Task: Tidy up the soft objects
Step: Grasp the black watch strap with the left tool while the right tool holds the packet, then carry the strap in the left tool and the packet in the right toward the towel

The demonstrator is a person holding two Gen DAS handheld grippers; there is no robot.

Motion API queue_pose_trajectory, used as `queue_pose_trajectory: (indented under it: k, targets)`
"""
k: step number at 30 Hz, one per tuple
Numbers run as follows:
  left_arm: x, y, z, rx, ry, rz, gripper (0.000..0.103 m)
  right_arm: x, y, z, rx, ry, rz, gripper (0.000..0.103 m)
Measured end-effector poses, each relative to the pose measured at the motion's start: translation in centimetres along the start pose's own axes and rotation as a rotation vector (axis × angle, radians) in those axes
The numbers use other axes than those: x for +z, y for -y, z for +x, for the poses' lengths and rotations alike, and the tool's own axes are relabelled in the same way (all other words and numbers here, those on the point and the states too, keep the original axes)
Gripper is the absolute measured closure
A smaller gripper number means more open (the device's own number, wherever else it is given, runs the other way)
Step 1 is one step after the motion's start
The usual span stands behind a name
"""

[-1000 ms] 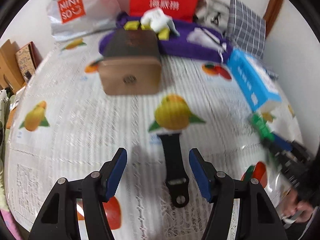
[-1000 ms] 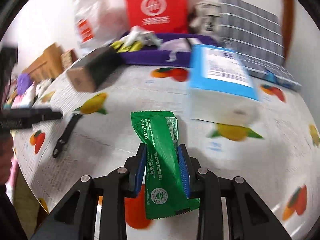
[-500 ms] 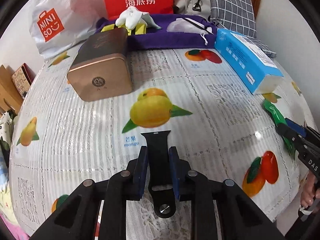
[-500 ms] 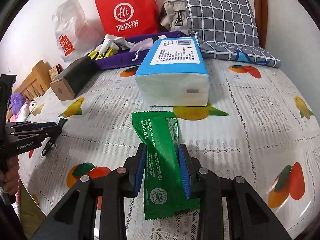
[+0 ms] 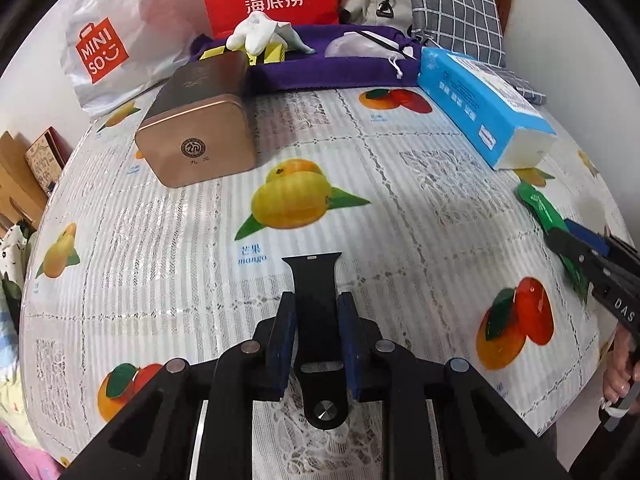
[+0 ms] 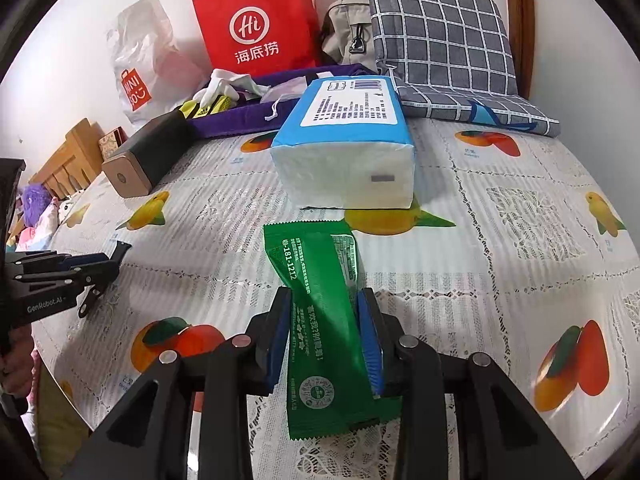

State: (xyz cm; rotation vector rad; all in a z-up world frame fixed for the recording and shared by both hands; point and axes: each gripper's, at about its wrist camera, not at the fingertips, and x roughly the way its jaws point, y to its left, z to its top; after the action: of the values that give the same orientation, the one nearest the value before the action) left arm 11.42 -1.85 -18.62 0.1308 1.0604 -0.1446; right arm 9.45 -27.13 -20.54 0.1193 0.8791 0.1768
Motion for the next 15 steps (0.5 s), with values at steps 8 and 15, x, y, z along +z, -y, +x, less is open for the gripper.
queue_pose_trajectory:
  k: [8,15]
  targets:
    - [0.18,-0.19,0.09,-0.012,-0.010,-0.002,0.082,-0.11,0.09,0.17,0.011,-0.002,0.000,0.066]
    - [0.07,-0.25,-0.08,-0.016,0.015,-0.014,0.082,-0.10,0.98,0.33,0.054,0.019,0.060,0.066]
